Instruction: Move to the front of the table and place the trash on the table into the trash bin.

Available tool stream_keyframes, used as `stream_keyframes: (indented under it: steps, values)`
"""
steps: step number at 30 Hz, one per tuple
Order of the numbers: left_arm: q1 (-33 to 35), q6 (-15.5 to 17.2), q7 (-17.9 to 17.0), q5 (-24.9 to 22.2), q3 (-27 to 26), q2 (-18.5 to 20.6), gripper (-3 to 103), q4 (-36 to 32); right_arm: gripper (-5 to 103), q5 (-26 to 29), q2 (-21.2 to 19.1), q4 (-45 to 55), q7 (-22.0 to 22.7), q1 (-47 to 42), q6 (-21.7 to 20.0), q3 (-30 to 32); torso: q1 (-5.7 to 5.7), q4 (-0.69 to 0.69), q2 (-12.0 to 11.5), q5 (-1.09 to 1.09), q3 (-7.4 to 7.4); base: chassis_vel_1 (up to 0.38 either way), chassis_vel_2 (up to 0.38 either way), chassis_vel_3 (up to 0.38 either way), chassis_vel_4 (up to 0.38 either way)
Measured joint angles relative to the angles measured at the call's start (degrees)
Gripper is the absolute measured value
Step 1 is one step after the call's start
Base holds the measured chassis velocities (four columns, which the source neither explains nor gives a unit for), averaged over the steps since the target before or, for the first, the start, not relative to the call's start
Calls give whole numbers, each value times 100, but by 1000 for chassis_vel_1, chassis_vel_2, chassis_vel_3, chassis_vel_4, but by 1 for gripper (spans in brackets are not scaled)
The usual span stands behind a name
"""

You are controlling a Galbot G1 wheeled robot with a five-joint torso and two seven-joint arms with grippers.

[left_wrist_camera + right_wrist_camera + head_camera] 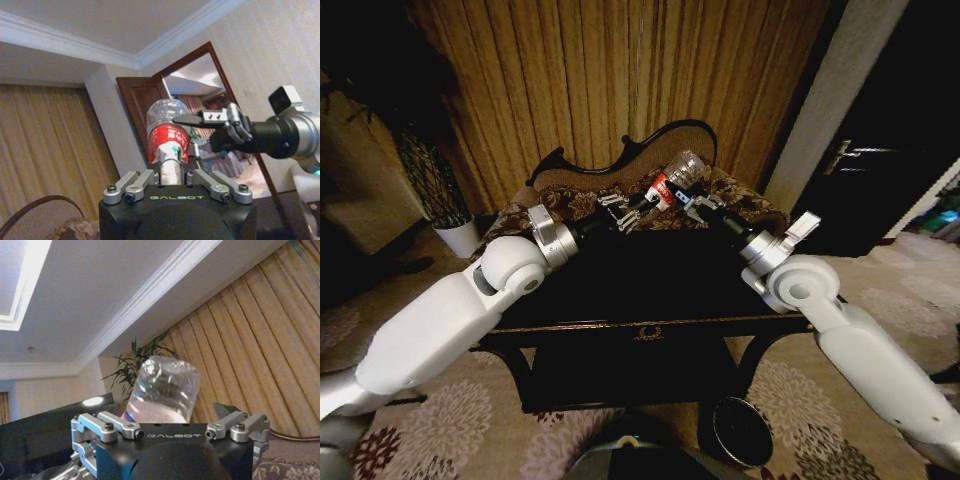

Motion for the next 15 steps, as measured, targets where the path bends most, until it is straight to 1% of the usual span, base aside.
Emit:
stream_keyframes:
  steps: [7, 14, 15]
  values:
    - [86, -30, 42, 17, 72, -17, 19, 4, 100, 5, -9, 41, -78, -13, -7, -1, 0, -1, 0, 0, 0, 0, 0, 0, 0]
    - [30, -38, 43, 20, 113, -25, 19, -4, 100, -3, -28, 39, -116, -31, -10, 16, 0, -1, 0, 0, 0, 0, 0, 0, 0]
    - [21, -38, 43, 20, 119, -26, 19, -8, 103, -4, -30, 39, -118, -33, -11, 16, 0, -1, 0, 0, 0, 0, 0, 0, 0]
